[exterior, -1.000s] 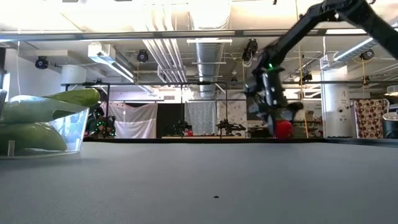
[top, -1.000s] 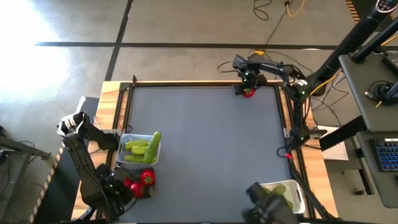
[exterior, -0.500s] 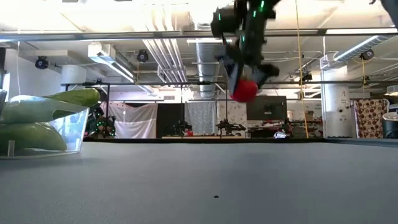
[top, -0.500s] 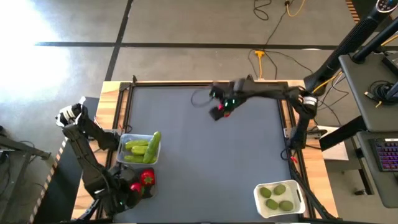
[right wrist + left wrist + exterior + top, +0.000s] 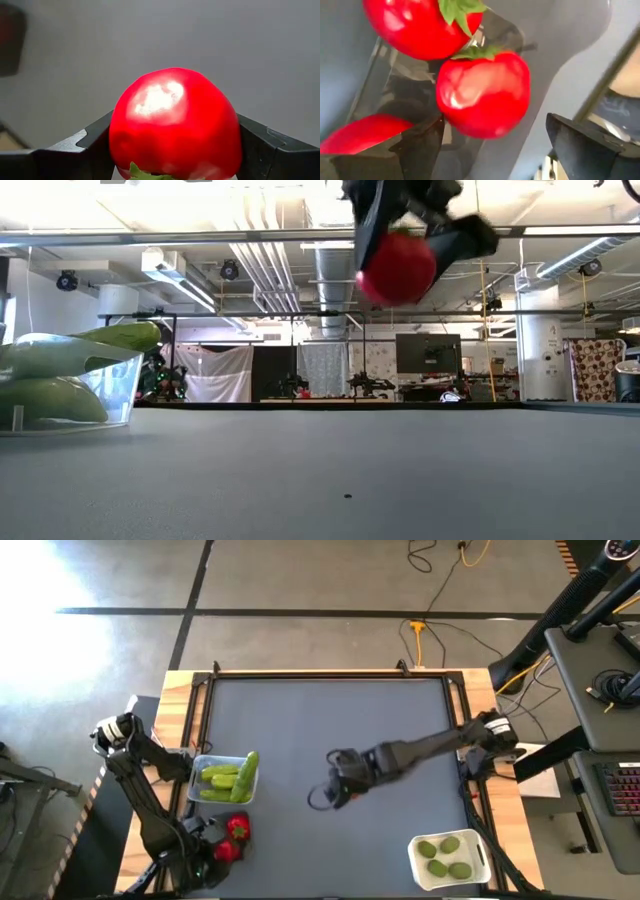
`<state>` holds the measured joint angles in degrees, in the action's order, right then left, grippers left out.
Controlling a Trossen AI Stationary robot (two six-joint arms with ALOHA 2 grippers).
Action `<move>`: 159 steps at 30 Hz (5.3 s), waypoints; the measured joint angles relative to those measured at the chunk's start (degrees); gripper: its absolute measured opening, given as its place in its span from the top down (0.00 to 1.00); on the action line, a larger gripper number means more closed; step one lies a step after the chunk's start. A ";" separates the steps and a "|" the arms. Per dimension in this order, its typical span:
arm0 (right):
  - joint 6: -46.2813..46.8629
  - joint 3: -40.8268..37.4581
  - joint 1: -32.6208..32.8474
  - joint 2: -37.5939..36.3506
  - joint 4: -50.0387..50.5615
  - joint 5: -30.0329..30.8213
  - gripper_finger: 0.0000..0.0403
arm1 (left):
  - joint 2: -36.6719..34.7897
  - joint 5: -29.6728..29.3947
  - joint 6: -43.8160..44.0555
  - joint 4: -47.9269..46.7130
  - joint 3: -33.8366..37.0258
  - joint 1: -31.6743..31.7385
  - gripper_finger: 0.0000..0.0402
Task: Sort produce into baskets
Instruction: Put the tomato into the black bin
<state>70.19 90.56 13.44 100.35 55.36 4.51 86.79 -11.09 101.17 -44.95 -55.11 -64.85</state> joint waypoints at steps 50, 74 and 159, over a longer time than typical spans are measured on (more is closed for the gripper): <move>-22.16 0.27 8.21 23.32 -41.48 5.39 0.18 | 23.10 -22.42 -1.67 -44.90 -46.43 -8.80 0.17; -31.55 31.02 10.88 22.67 -7.34 9.68 0.07 | 21.64 -49.00 -13.46 -40.80 -37.50 0.41 0.17; -34.27 42.49 10.14 21.60 20.49 26.52 0.07 | 20.77 -19.34 -64.35 57.92 7.13 28.16 0.25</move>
<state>35.93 133.05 23.57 121.95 75.85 31.03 107.56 -30.44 36.82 12.97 -47.99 -36.69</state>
